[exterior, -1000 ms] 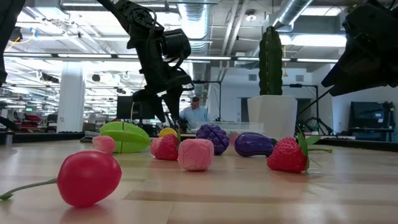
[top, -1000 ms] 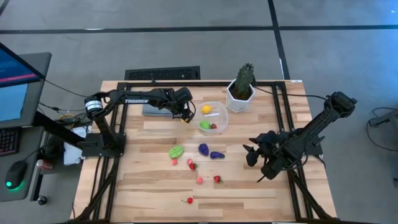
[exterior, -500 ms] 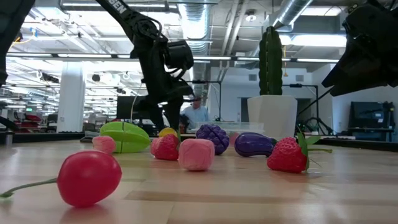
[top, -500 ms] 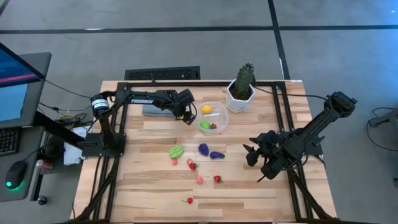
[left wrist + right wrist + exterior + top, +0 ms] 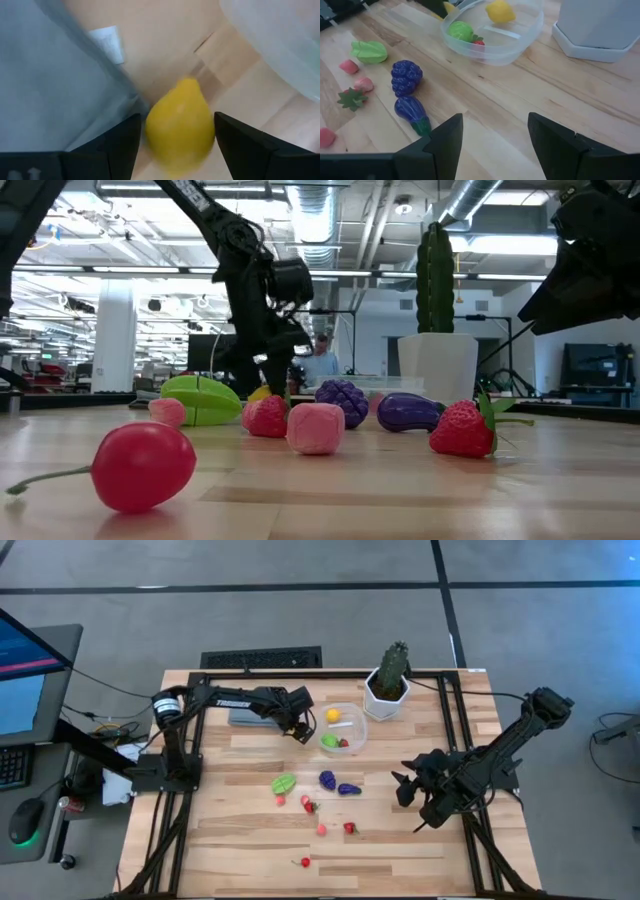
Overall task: Pick and placing Produce into tupperware
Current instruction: Put the lemon into the transparent bin
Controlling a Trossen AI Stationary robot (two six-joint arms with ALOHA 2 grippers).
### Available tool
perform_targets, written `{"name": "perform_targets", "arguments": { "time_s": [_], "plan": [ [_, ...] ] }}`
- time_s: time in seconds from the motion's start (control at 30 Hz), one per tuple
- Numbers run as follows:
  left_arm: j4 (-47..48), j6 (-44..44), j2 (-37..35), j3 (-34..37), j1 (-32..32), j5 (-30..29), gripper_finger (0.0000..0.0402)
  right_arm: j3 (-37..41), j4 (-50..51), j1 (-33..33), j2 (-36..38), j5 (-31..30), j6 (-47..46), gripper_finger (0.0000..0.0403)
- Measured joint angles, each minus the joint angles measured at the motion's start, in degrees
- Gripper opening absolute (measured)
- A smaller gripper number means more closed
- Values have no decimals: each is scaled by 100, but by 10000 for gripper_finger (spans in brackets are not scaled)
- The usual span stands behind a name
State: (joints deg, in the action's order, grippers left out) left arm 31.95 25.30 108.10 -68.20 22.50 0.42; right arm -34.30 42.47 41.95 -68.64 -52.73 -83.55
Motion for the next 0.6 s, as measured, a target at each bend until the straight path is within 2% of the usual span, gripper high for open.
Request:
{"name": "perform_targets", "arguments": {
  "time_s": [0.6],
  "plan": [
    [-117, -112, 139, -1, -83, 70, 236, 0, 48, 0, -1, 37, -46, 249]
  ]
}}
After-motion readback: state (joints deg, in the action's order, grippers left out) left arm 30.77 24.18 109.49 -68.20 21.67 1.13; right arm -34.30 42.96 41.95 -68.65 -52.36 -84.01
